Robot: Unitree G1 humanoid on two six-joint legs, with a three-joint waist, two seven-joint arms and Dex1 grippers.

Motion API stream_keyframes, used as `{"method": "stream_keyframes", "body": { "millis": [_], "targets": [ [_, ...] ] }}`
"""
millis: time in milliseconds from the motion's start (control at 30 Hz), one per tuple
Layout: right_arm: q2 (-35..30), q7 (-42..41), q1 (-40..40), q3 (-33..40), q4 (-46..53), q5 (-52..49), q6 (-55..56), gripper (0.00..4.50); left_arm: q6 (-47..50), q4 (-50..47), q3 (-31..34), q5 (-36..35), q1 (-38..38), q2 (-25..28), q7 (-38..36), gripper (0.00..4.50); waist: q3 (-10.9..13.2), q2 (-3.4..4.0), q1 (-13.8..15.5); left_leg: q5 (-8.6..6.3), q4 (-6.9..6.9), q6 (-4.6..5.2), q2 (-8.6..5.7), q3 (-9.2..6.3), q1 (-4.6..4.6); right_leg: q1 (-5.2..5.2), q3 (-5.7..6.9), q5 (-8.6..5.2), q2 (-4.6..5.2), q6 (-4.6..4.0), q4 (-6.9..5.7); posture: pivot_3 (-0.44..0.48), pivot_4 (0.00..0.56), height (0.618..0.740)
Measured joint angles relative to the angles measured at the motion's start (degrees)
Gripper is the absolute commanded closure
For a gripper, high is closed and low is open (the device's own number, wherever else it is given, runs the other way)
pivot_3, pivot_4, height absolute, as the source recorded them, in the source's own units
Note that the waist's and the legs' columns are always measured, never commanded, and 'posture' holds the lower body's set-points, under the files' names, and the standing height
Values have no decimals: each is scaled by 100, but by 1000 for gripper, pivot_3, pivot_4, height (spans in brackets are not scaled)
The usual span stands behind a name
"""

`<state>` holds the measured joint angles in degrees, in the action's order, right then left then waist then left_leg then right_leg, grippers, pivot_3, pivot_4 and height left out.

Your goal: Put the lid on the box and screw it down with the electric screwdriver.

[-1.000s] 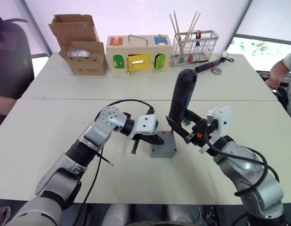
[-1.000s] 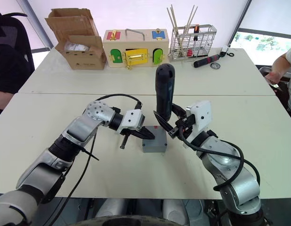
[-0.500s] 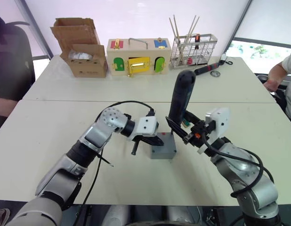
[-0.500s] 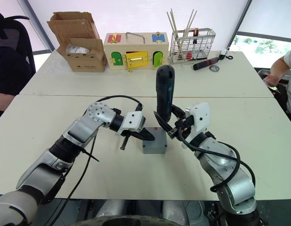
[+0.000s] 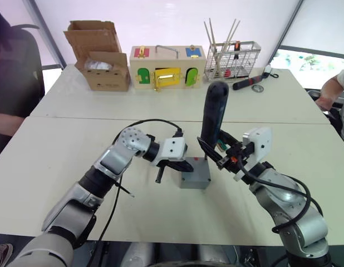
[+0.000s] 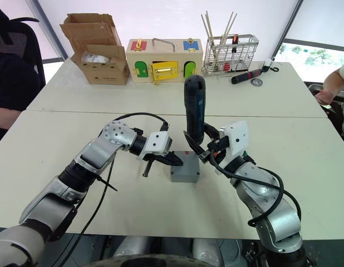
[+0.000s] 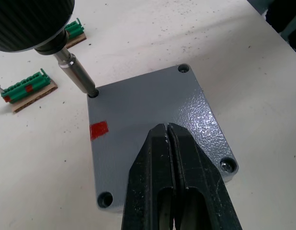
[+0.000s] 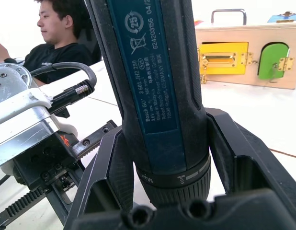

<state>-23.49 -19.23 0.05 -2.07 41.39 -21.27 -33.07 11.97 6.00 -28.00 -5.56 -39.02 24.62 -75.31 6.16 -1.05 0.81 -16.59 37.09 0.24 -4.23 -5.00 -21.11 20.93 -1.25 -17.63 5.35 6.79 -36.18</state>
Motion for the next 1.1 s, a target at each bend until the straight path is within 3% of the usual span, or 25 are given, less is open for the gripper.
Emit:
{"method": "stream_keyframes", "body": {
  "millis": [467, 667, 867, 1100],
  "targets": [
    [-9, -43, -153, 377, 85, -390, -194, 2595, -76, 81, 47, -4, -2, -126, 48, 4500, 29, 20, 7, -2, 0, 3, -7, 0, -32, 23, 4, 1, 13, -1, 8, 0, 150, 740],
    [-768, -252, -839, 1007, 384, -1609, -1348, 2595, 35, 208, 342, -198, -43, -206, 91, 4500, 149, 71, -10, 1, 4, 1, -12, 0, -97, 70, 8, 4, 15, 2, -7, 0, 150, 740],
    [-1490, 192, -2377, 2090, 259, -3748, -2200, 2595, 904, 243, 905, -773, -208, -192, 122, 4500, 250, 61, -24, 47, 23, -72, -12, 0, -225, 232, 12, 6, 12, 3, -89, 0, 150, 740],
    [-2184, 605, -2798, 2455, -661, -5178, -2499, 2595, 1711, -250, 1778, -1660, -567, -31, 205, 4500, 293, 47, -13, 50, 44, -75, -16, 8, -232, 229, 12, 6, 20, 3, -96, 0, 150, 740]
  ]
}}
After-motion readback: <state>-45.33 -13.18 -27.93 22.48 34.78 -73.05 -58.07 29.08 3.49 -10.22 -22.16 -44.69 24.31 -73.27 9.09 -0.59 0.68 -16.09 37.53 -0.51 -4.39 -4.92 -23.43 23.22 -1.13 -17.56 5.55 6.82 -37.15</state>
